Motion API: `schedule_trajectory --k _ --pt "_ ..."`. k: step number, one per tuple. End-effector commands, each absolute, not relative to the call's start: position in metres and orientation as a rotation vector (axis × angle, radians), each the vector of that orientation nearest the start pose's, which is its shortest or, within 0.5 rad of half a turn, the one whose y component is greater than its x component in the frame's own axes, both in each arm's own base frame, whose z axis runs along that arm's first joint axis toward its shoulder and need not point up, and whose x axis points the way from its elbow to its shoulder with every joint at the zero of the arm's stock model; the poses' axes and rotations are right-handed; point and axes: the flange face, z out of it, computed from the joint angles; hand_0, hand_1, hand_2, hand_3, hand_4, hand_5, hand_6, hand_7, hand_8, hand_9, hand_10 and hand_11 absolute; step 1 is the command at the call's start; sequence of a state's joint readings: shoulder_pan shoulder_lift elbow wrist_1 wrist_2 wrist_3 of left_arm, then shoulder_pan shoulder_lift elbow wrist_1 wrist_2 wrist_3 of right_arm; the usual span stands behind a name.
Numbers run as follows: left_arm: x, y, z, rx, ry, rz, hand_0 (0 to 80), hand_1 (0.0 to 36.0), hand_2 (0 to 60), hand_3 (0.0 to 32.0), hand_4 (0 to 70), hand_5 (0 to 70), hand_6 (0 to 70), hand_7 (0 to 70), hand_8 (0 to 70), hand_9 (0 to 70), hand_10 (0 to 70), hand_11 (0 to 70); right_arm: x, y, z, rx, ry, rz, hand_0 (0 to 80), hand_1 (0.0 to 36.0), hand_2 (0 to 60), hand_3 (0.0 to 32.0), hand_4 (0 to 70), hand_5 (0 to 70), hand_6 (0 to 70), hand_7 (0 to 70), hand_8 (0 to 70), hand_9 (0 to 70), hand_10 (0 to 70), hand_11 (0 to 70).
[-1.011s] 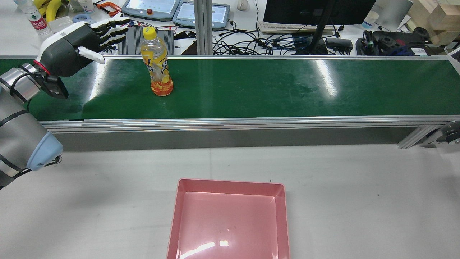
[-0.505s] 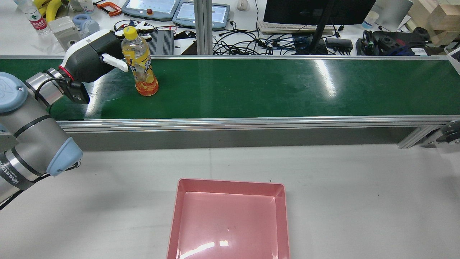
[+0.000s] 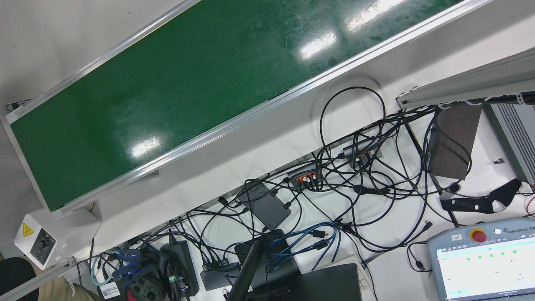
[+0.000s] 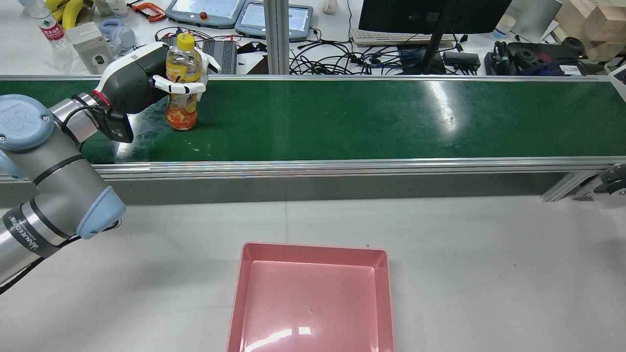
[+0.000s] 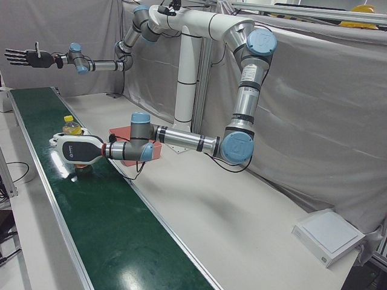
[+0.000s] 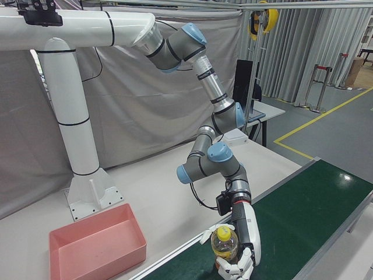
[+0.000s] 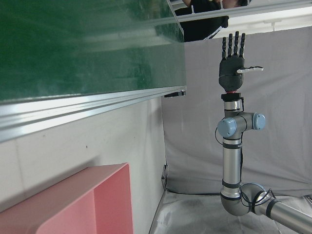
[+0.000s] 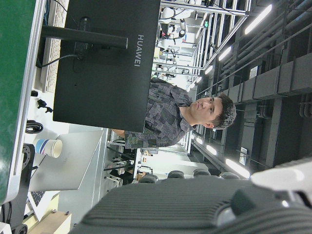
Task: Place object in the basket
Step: 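Grasp the juice bottle with the left hand and lift it off the belt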
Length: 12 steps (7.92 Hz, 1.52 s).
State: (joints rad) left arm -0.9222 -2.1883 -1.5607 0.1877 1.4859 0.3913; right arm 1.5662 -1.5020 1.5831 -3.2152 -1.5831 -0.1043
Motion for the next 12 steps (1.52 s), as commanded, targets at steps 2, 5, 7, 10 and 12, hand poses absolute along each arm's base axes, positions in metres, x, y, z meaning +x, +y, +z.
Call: schedule_trajectory --k 2,5,7,10,12 --pt "0.314 -0.640 0.295 -0.250 2.328 -1.298 51.1 19.9 60.0 0.0 70.0 70.0 70.0 70.0 70.0 70.0 70.0 70.0 0.130 -0.521 0.654 -0.100 2.290 -2.271 0.0 0.0 0.0 0.0 0.0 0.0 0.0 0.0 0.0 0.0 0.0 0.0" --pt "0.369 -0.584 0.245 -0.404 2.376 -1.160 50.0 18.4 60.0 0.0 70.0 70.0 70.0 70.0 70.0 70.0 70.0 70.0 0.130 -0.521 0.653 -0.102 2.291 -2.268 0.0 0.0 0.0 0.0 0.0 0.0 0.0 0.0 0.0 0.0 0.0 0.0" --pt "0.386 -0.554 0.222 -0.475 2.404 -1.092 49.9 17.6 60.0 0.0 70.0 70.0 70.0 70.0 70.0 70.0 70.0 70.0 0.130 -0.520 0.654 -0.100 2.289 -2.270 0.0 0.0 0.0 0.0 0.0 0.0 0.0 0.0 0.0 0.0 0.0 0.0" --pt "0.437 -0.470 0.187 -0.658 2.416 -0.946 49.7 16.1 60.0 0.0 70.0 70.0 70.0 70.0 70.0 70.0 69.3 70.0 0.130 -0.521 0.653 -0.100 2.291 -2.268 0.0 0.0 0.0 0.0 0.0 0.0 0.0 0.0 0.0 0.0 0.0 0.0" --pt "0.484 -0.416 0.182 -0.707 2.379 -0.859 49.1 13.9 60.0 0.0 70.0 70.0 70.0 70.0 70.0 70.0 66.5 70.0 0.130 -0.520 0.654 -0.100 2.289 -2.270 0.0 0.0 0.0 0.0 0.0 0.0 0.0 0.0 0.0 0.0 0.0 0.0"
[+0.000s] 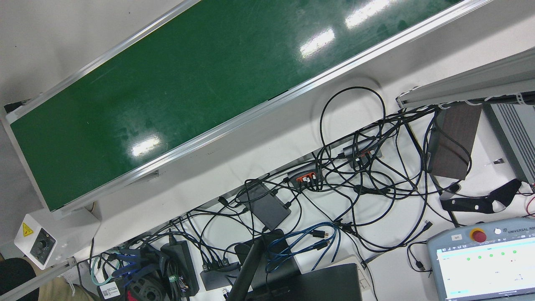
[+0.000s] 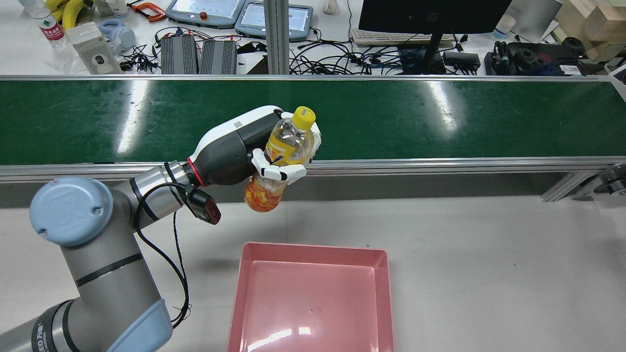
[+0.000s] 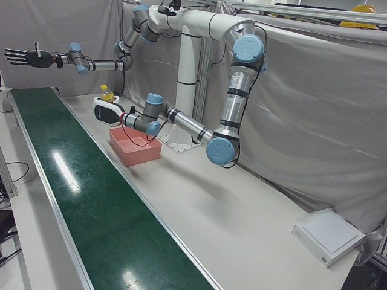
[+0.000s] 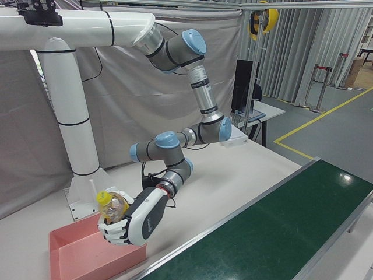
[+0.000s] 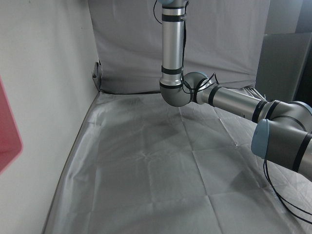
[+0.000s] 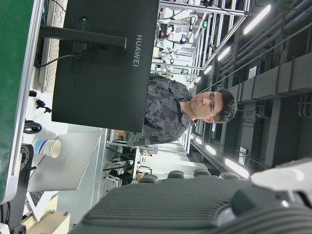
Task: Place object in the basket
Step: 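Grasp the juice bottle with the left hand and lift it off the belt, then lower the held bottle into the pink tray with the left hand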
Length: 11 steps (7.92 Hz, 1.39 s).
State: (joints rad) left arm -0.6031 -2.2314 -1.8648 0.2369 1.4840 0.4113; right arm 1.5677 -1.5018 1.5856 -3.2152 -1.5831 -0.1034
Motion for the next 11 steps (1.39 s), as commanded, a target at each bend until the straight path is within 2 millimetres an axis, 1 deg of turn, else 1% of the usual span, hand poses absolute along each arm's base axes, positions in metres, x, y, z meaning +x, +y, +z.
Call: schedule_trajectory --k 1,2,3,4,5,6,7,8,9,11 --pt "0.506 -0.389 0.181 -0.719 2.359 -0.816 48.8 13.1 60.0 0.0 70.0 70.0 70.0 70.0 70.0 70.0 65.6 70.0 0.130 -0.521 0.653 -0.100 2.291 -2.268 0.0 0.0 0.0 0.0 0.0 0.0 0.0 0.0 0.0 0.0 0.0 0.0" --pt "0.519 -0.370 0.181 -0.721 2.352 -0.784 48.3 12.0 56.5 0.0 70.0 70.0 67.0 70.0 68.7 70.0 64.5 70.0 0.130 -0.520 0.654 -0.102 2.290 -2.270 0.0 0.0 0.0 0.0 0.0 0.0 0.0 0.0 0.0 0.0 0.0 0.0" --pt "0.528 -0.358 0.182 -0.727 2.342 -0.768 47.6 11.2 54.0 0.0 70.0 70.0 64.0 70.0 66.3 70.0 62.6 70.0 0.130 -0.520 0.654 -0.102 2.290 -2.270 0.0 0.0 0.0 0.0 0.0 0.0 0.0 0.0 0.0 0.0 0.0 0.0" --pt "0.534 -0.349 0.185 -0.734 2.337 -0.755 47.6 10.2 46.6 0.0 70.0 70.0 58.5 70.0 61.1 70.0 57.8 70.0 0.130 -0.521 0.653 -0.102 2.291 -2.268 0.0 0.0 0.0 0.0 0.0 0.0 0.0 0.0 0.0 0.0 0.0 0.0" --pt "0.533 -0.349 0.202 -0.730 2.343 -0.749 47.1 8.7 21.7 0.0 48.1 48.6 31.0 51.5 40.4 57.8 48.2 68.0 0.130 -0.521 0.653 -0.100 2.292 -2.269 0.0 0.0 0.0 0.0 0.0 0.0 0.0 0.0 0.0 0.0 0.0 0.0" --pt "0.530 -0.350 0.220 -0.730 2.353 -0.744 47.1 6.2 0.0 0.0 23.5 31.3 7.0 19.2 18.5 28.6 32.8 47.2 0.130 -0.521 0.654 -0.100 2.290 -2.271 0.0 0.0 0.0 0.0 0.0 0.0 0.0 0.0 0.0 0.0 0.0 0.0" --pt "0.529 -0.349 0.229 -0.736 2.361 -0.738 46.9 4.3 0.0 0.0 16.6 20.4 0.0 8.2 14.6 19.3 14.2 21.1 0.130 -0.521 0.653 -0.100 2.292 -2.269 0.0 0.0 0.0 0.0 0.0 0.0 0.0 0.0 0.0 0.0 0.0 0.0" --pt "0.530 -0.348 0.227 -0.742 2.370 -0.728 47.1 3.4 0.0 0.0 14.4 10.8 0.0 4.4 10.4 13.4 7.1 10.8 0.130 -0.521 0.654 -0.100 2.290 -2.271 0.0 0.0 0.0 0.0 0.0 0.0 0.0 0.0 0.0 0.0 0.0 0.0" --pt "0.531 -0.347 0.226 -0.748 2.374 -0.723 47.9 2.4 0.0 0.0 13.1 8.2 0.0 3.1 7.8 10.7 5.5 8.6 0.130 -0.521 0.654 -0.100 2.290 -2.271 0.0 0.0 0.0 0.0 0.0 0.0 0.0 0.0 0.0 0.0 0.0 0.0" --pt "0.530 -0.347 0.225 -0.748 2.379 -0.720 47.6 0.1 0.0 0.0 11.8 5.9 0.0 1.9 6.2 8.4 4.2 6.6 0.130 -0.521 0.654 -0.100 2.290 -2.271 0.0 0.0 0.0 0.0 0.0 0.0 0.0 0.0 0.0 0.0 0.0 0.0"
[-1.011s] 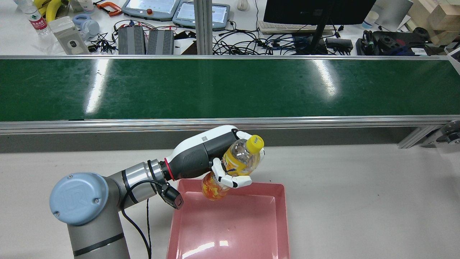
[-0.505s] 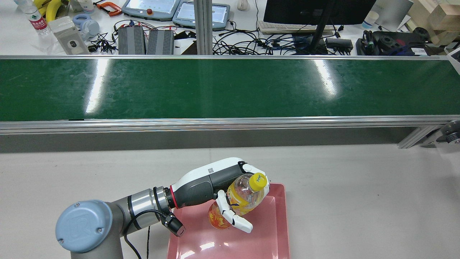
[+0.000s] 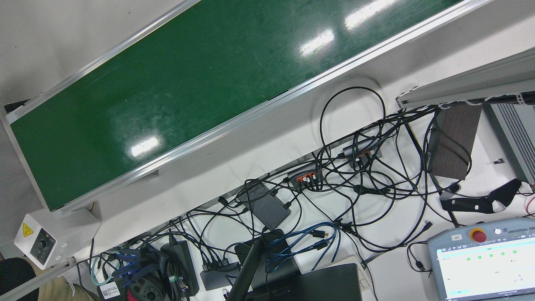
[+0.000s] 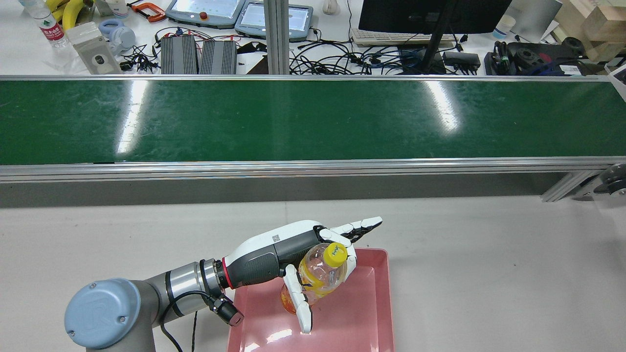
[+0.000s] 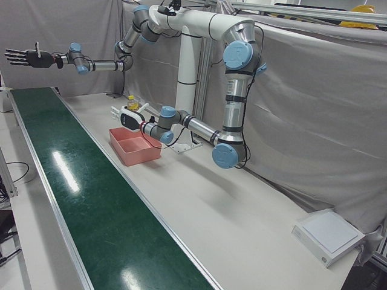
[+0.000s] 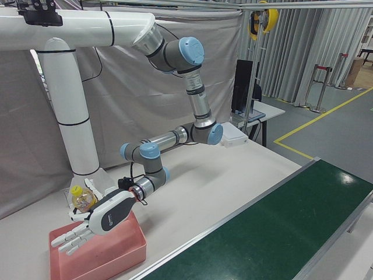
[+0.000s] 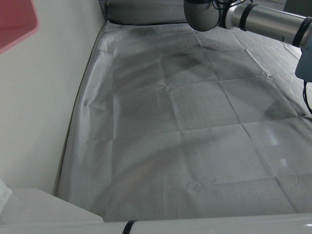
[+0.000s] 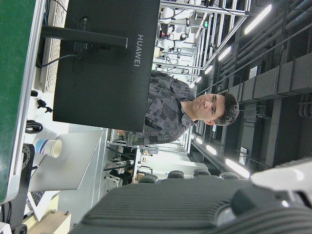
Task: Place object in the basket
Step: 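Open the left hand to release the bottle and withdraw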
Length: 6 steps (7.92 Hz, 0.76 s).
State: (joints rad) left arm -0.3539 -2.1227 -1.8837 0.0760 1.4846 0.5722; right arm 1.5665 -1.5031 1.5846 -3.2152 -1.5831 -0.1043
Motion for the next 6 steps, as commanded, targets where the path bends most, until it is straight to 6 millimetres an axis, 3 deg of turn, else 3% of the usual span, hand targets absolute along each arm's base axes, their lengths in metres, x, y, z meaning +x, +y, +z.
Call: schedule_trajectory --k 1,6 --pt "0.5294 -0.3479 0.2247 -0.749 2.380 -0.719 47.6 0.0 0.0 0.0 11.9 5.5 0.0 1.1 6.1 7.9 4.2 6.6 0.1297 -0.5205 0.6536 -0.100 2.290 -2.271 0.0 0.0 0.0 0.0 0.0 0.0 0.0 0.0 0.0 0.0 0.0 0.0" --pt "0.5284 -0.3486 0.2241 -0.752 2.382 -0.720 46.6 0.0 0.0 0.0 12.2 4.9 0.0 0.0 6.0 6.7 3.9 5.9 0.1297 -0.5205 0.6536 -0.100 2.290 -2.271 0.0 0.0 0.0 0.0 0.0 0.0 0.0 0.0 0.0 0.0 0.0 0.0"
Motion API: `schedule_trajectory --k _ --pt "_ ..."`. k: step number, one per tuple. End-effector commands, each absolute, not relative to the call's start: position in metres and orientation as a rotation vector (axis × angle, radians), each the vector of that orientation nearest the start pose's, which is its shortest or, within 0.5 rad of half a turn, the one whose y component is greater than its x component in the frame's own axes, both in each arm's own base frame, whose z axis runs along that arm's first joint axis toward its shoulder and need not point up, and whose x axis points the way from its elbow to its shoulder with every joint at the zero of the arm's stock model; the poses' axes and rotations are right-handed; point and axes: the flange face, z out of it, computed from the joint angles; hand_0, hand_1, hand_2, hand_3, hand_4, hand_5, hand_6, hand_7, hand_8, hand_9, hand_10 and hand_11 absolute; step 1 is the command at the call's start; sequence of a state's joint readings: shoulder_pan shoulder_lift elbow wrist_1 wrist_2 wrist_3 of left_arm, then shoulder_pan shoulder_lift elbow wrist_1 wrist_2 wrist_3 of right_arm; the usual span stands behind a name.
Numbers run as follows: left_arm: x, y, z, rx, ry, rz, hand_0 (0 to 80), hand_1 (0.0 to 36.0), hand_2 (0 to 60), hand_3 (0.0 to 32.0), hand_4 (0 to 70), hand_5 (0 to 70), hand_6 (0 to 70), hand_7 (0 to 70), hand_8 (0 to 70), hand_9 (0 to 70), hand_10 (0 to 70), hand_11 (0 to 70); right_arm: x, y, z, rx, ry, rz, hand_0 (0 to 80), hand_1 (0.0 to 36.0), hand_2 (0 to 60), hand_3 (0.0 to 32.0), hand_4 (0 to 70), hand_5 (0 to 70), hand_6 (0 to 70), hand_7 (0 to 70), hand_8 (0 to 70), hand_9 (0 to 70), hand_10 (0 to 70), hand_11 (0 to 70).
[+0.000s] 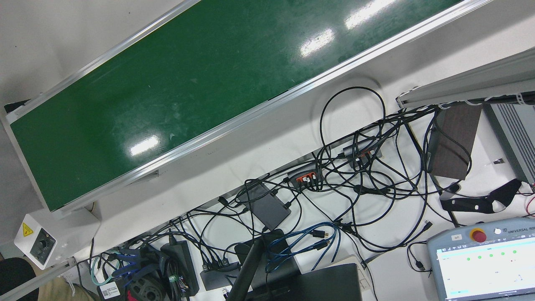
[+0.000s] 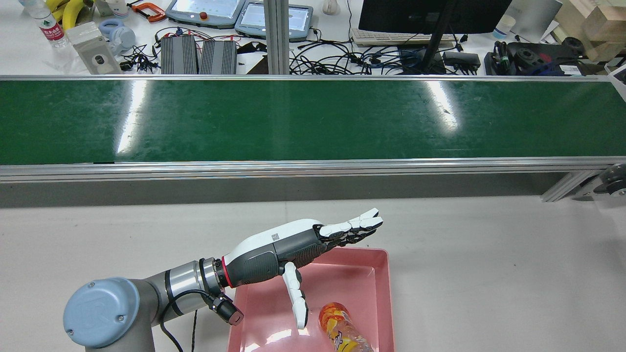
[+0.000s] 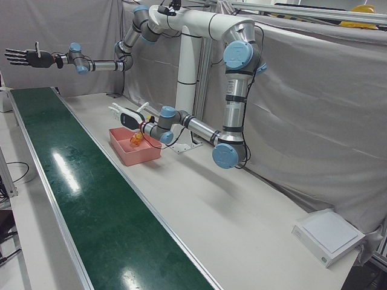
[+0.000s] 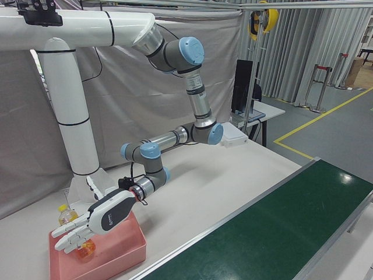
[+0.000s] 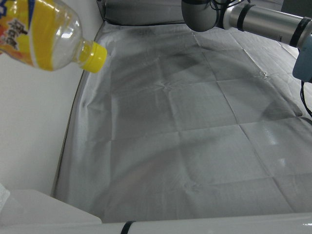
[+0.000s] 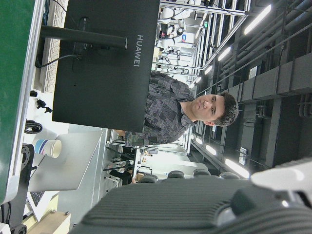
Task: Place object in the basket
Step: 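Open the left hand to release the bottle and withdraw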
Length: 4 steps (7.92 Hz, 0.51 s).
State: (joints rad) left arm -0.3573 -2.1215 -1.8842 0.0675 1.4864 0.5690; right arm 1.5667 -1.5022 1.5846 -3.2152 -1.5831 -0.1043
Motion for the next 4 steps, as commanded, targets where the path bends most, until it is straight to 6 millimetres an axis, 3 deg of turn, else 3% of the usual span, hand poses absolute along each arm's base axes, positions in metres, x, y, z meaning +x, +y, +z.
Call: schedule_trajectory --k 1,4 --pt "0.527 -0.348 0.223 -0.753 2.385 -0.718 46.5 0.0 0.0 0.0 12.7 5.0 0.0 0.0 6.2 6.9 3.9 5.9 0.130 -0.520 0.653 -0.100 2.291 -2.268 0.0 0.0 0.0 0.0 0.0 0.0 0.0 0.0 0.0 0.0 0.0 0.0" --pt "0.510 -0.348 0.213 -0.763 2.408 -0.709 46.4 0.0 0.0 0.0 13.1 6.0 0.0 0.0 6.4 7.4 4.1 6.1 0.130 -0.520 0.654 -0.100 2.289 -2.270 0.0 0.0 0.0 0.0 0.0 0.0 0.0 0.0 0.0 0.0 0.0 0.0"
